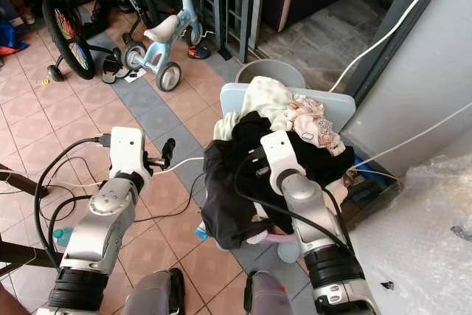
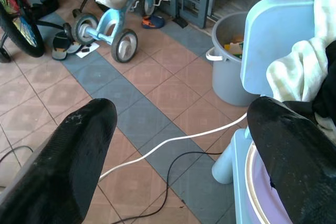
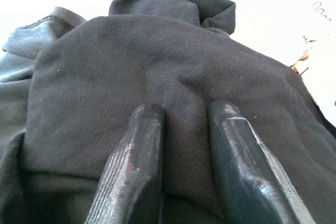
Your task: Clothes washing
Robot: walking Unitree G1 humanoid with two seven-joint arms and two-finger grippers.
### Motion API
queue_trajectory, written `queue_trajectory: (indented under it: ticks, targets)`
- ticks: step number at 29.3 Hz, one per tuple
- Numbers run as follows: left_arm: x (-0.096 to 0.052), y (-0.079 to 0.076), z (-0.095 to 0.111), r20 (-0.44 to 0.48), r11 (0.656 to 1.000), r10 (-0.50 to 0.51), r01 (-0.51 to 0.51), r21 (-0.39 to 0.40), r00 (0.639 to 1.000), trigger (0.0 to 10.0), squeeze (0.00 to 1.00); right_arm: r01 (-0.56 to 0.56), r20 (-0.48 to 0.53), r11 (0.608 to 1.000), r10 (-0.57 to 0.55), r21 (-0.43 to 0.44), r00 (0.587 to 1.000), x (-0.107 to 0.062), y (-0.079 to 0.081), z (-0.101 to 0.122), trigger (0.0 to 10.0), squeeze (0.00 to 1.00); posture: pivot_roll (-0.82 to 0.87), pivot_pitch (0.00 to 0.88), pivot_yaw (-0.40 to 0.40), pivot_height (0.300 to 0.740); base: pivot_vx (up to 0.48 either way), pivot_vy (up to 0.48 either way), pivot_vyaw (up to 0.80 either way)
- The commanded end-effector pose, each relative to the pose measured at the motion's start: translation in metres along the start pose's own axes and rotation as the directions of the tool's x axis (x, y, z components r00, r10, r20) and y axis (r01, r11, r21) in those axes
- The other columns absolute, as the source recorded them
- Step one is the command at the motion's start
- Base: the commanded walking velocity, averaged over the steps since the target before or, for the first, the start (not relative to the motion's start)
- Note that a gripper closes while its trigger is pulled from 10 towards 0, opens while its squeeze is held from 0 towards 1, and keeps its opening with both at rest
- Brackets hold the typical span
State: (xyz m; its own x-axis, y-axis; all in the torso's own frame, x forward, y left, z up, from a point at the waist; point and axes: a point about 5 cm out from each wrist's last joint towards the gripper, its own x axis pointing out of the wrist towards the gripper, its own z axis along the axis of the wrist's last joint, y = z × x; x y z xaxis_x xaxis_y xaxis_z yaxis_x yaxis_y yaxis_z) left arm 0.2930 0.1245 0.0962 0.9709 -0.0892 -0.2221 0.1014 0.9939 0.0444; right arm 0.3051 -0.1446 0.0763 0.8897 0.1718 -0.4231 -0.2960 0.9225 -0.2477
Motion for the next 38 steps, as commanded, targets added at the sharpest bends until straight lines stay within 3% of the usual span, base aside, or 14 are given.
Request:
queue_trajectory:
  ticks: [1,8,16,21,24,25,30,32,34,38]
  targets:
    - [0.001,-0.002,0.002,0.006,1.0,-0.01,0.01,0.014,1.0,10.0,0.0,-0.016,-0.025,1.0,0.016,-0.005,1.0,-0.002,0.004,-0.006,0.0,0.0,-0.02,0.112,0.014,0.74,0.0,0.0,0.0]
    - [-0.001,0.001,-0.004,-0.01,1.0,-0.006,0.007,0.021,1.0,10.0,0.0,-0.08,-0.091,0.995,0.075,-0.062,0.993,-0.007,0.013,-0.022,0.0,0.0,-0.03,0.134,0.01,0.74,0.0,0.0,0.0]
    - [0.001,-0.004,-0.002,-0.003,0.999,-0.027,0.027,0.031,1.0,10.0,0.0,-0.074,-0.07,0.997,0.074,-0.003,0.995,-0.011,0.021,-0.024,0.0,0.0,-0.03,0.147,0.023,0.74,0.0,0.0,0.0]
    - [0.001,-0.002,0.002,0.015,1.0,-0.017,0.017,0.023,1.0,10.0,0.0,-0.057,0.021,0.996,0.056,0.07,0.998,-0.011,0.028,-0.009,0.0,0.0,-0.02,0.15,0.028,0.74,0.0,0.0,0.0]
    - [-0.003,-0.002,0.0,0.029,0.999,0.01,-0.011,0.03,1.0,10.0,0.0,0.045,0.134,0.989,-0.063,0.138,0.989,-0.008,0.014,0.019,0.0,0.0,-0.02,0.148,0.032,0.74,0.0,0.0,0.0]
    - [-0.003,-0.002,0.0,0.029,0.999,0.01,-0.011,0.03,1.0,10.0,0.0,0.045,0.134,0.989,-0.063,0.138,0.989,-0.008,0.014,0.019,0.0,0.0,-0.02,0.148,0.032,0.74,0.0,0.0,0.0]
    - [-0.005,-0.009,-0.003,0.023,0.999,-0.01,0.009,0.036,1.0,10.0,0.0,0.04,0.366,0.972,-0.125,0.231,0.922,-0.014,-0.004,0.068,0.0,0.0,-0.03,0.138,0.04,0.74,0.0,0.0,0.0]
    - [-0.002,-0.011,0.0,0.035,0.999,-0.014,0.013,0.039,0.999,10.0,0.0,0.049,0.458,0.958,-0.179,0.282,0.87,-0.022,-0.018,0.09,0.0,0.0,-0.03,0.133,0.045,0.74,0.0,0.0,0.0]
    - [0.0,-0.011,0.002,0.041,0.999,-0.013,0.011,0.044,0.999,10.0,0.0,0.088,0.516,0.946,-0.246,0.311,0.82,-0.03,-0.03,0.102,0.0,0.0,-0.04,0.13,0.047,0.74,0.0,0.0,0.0]
    - [0.001,-0.01,0.002,0.049,0.999,-0.006,0.003,0.048,0.999,10.0,0.0,0.144,0.555,0.93,-0.321,0.338,0.768,-0.039,-0.041,0.109,0.0,0.0,-0.04,0.122,0.048,0.74,0.0,0.0,0.0]
